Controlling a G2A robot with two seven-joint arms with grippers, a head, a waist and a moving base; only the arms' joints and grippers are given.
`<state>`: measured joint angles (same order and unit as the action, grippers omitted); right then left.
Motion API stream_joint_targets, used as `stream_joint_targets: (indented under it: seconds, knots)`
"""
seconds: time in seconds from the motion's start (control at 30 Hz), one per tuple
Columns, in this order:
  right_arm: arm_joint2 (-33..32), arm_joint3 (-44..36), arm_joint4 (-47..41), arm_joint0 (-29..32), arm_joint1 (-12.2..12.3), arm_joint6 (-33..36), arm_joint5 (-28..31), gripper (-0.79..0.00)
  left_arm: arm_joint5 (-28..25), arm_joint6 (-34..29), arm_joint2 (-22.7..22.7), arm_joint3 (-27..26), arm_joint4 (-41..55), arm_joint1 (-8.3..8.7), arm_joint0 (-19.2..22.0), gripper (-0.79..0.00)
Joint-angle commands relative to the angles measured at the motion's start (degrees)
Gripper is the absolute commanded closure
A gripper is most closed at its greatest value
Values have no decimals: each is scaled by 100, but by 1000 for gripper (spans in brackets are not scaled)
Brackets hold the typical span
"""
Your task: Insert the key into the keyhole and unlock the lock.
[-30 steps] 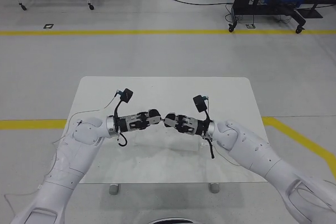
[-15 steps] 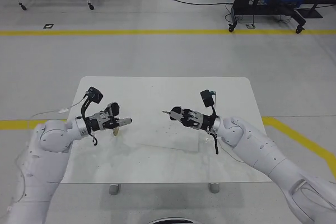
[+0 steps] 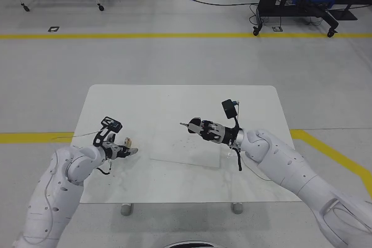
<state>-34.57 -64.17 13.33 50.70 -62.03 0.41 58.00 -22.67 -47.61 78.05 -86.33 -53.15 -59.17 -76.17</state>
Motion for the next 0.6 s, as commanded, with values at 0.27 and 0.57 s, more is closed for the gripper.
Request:
stream_joint_targets:
  seconds: [0.27,0.57]
  knots:
    - [0,0,0,0,0,0,0,0,162,-162,-136,78,-56,-2,190,-191]
    - [0,0,0,0,0,0,0,0,362,-104,-175,-17,-108,-1,224,0]
